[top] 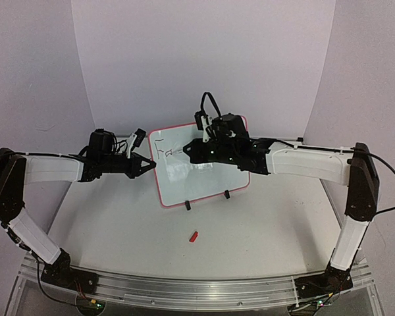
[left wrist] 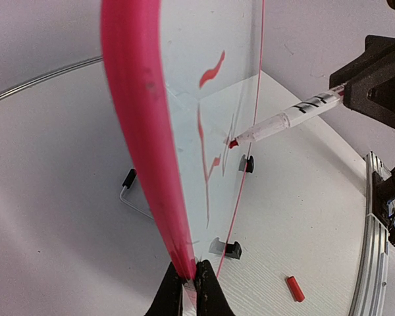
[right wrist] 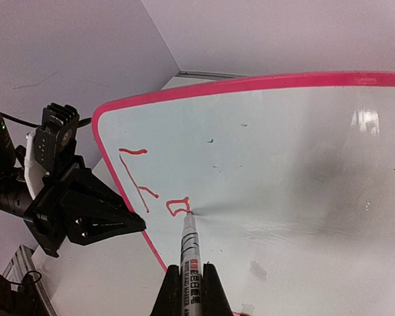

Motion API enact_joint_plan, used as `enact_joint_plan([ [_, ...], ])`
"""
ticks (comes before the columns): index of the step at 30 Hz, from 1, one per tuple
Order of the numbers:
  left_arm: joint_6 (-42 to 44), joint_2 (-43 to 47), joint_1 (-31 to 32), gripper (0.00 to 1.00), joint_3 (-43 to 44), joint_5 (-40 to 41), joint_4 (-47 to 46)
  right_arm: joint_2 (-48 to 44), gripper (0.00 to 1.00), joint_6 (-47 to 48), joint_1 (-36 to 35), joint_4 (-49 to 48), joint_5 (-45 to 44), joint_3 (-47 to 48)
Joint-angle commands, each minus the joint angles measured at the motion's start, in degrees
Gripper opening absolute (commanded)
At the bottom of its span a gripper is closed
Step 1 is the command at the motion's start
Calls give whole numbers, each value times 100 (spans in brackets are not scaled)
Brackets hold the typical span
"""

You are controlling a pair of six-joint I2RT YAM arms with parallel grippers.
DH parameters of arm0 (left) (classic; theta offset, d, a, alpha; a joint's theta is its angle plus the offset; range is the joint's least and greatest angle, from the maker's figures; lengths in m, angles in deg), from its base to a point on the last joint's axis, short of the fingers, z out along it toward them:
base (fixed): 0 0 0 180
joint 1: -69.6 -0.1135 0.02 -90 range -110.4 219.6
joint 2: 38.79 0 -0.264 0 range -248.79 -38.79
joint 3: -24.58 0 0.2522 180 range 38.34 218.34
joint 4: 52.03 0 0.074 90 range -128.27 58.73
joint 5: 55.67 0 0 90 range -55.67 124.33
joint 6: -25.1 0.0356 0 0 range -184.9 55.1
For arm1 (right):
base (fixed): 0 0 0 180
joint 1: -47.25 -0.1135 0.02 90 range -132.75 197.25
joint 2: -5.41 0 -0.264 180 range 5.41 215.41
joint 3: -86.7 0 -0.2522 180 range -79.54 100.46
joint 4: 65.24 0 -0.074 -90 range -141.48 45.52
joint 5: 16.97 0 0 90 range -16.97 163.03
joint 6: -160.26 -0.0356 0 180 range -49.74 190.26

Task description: Write a sentence on the whiteboard

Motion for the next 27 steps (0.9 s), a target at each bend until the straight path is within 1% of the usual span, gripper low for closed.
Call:
enact_joint_plan([
  [1, 405, -83, -15, 0, 87, 326, 119, 66, 0, -7, 34, 70, -112, 57],
  [16, 411, -127, -15, 0, 96, 322, 112, -44, 0, 104, 32, 169, -364, 86],
  [19, 413, -135, -15, 0, 96, 320, 112, -127, 0, 140, 37, 169, -530, 103],
  [27, 415, -151, -13, 0, 96, 332, 103, -628, 0, 63, 32, -127, -226, -150],
])
